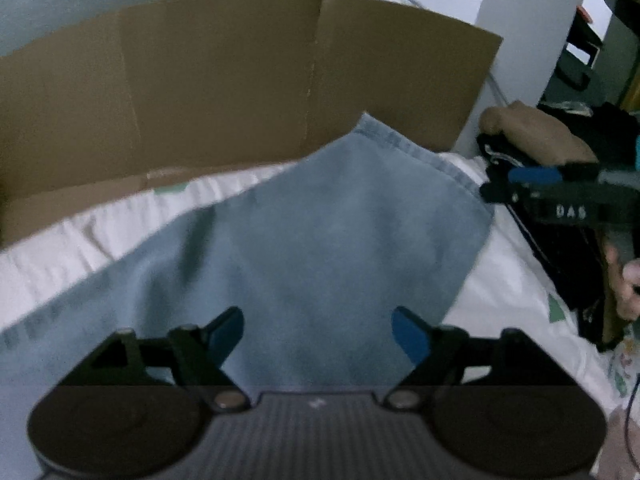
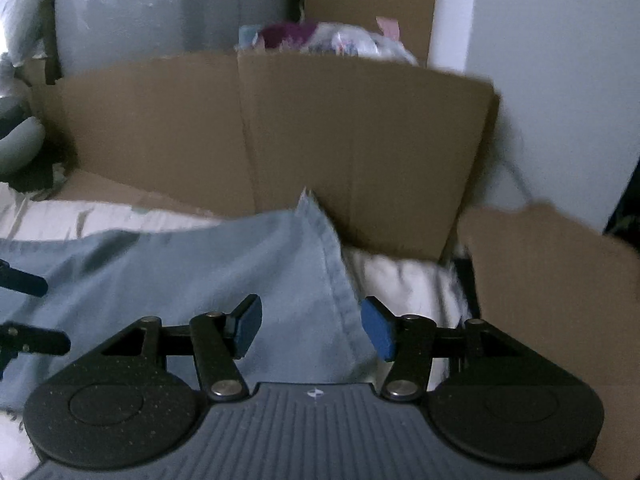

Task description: Fold clothes

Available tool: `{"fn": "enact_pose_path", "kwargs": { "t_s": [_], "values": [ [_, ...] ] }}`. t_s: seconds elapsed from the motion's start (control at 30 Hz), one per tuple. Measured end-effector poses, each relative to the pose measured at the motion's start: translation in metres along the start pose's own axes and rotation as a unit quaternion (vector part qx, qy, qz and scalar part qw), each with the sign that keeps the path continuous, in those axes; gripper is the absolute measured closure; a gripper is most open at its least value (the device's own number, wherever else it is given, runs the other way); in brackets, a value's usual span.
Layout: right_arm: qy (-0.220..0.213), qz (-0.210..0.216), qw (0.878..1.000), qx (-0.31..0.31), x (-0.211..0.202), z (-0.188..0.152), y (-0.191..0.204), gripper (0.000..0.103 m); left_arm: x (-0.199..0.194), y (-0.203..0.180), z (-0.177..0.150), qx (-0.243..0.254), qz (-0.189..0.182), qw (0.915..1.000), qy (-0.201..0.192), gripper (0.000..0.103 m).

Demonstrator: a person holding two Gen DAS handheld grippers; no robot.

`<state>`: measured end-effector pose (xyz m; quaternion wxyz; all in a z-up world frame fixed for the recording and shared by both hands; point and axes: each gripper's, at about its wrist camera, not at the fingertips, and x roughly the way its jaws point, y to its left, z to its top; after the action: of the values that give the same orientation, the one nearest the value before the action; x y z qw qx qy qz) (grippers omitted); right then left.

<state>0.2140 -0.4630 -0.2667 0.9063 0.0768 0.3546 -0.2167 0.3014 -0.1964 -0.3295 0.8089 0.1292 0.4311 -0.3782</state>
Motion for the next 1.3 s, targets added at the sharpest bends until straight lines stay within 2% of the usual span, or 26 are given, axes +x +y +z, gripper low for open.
{"fn": "enact_pose_path", "kwargs": {
  "t_s": [0.13,0.27,0.4,0.5,0.6,0.73,0.8,0.9,1.07,1.1,1.17,1.2,1.23,1.27,1.3],
  "values": [
    [0.034,0.015,0.999,0.028,0.006,-0.018,-0.007,0.042,0.003,-0.006,-0.015,0.021,0.003,0.9997,0.015,0.022],
    [0.056,0.010,0.995,0.079,0.011,-0.030,-0.013,0.042,-0.002,-0.009,-0.026,0.023,0.007,0.9995,0.022,0.025],
    [0.056,0.025,0.992,0.107,0.004,-0.037,-0.019,0.042,-0.008,-0.016,-0.028,0.022,-0.021,0.9992,0.025,0.026],
    [0.053,0.038,0.991,0.116,-0.003,-0.038,-0.026,0.042,-0.017,-0.024,-0.022,0.033,-0.018,0.9991,0.018,0.026],
    [0.041,0.043,0.986,0.155,-0.008,-0.045,-0.040,0.042,-0.022,-0.031,-0.017,0.023,-0.015,0.9996,0.007,0.023],
    [0.050,0.050,0.979,0.192,0.003,-0.055,-0.050,0.043,-0.015,-0.039,-0.019,0.022,-0.018,0.9996,0.000,0.024],
    [0.052,0.062,0.977,0.197,0.008,-0.054,-0.050,0.043,-0.008,-0.042,-0.021,0.031,-0.018,0.9994,0.003,0.028],
    [0.056,0.076,0.971,0.218,0.021,-0.052,-0.053,0.043,0.003,-0.044,-0.024,0.038,-0.014,0.9991,0.013,0.040],
    [0.081,0.090,0.957,0.262,0.051,-0.052,-0.062,0.043,0.018,-0.050,-0.026,0.058,-0.003,0.9982,0.019,0.041],
    [0.085,0.094,0.955,0.270,0.055,-0.052,-0.064,0.048,0.020,-0.052,-0.027,0.066,-0.005,0.9976,0.019,0.041],
    [0.091,0.102,0.949,0.283,0.061,-0.052,-0.069,0.068,0.025,-0.057,-0.026,0.082,-0.008,0.9964,0.020,0.041],
    [0.095,0.108,0.946,0.291,0.062,-0.051,-0.071,0.081,0.027,-0.059,-0.026,0.088,-0.007,0.9958,0.021,0.040],
    [0.099,0.114,0.942,0.299,0.064,-0.051,-0.073,0.089,0.029,-0.060,-0.026,0.095,-0.005,0.9952,0.022,0.040],
    [0.101,0.119,0.939,0.305,0.064,-0.050,-0.076,0.092,0.031,-0.062,-0.026,0.100,-0.003,0.9947,0.022,0.040],
    [0.098,0.123,0.938,0.308,0.063,-0.049,-0.077,0.101,0.033,-0.064,-0.027,0.106,-0.002,0.9941,0.021,0.040]
  ]
}}
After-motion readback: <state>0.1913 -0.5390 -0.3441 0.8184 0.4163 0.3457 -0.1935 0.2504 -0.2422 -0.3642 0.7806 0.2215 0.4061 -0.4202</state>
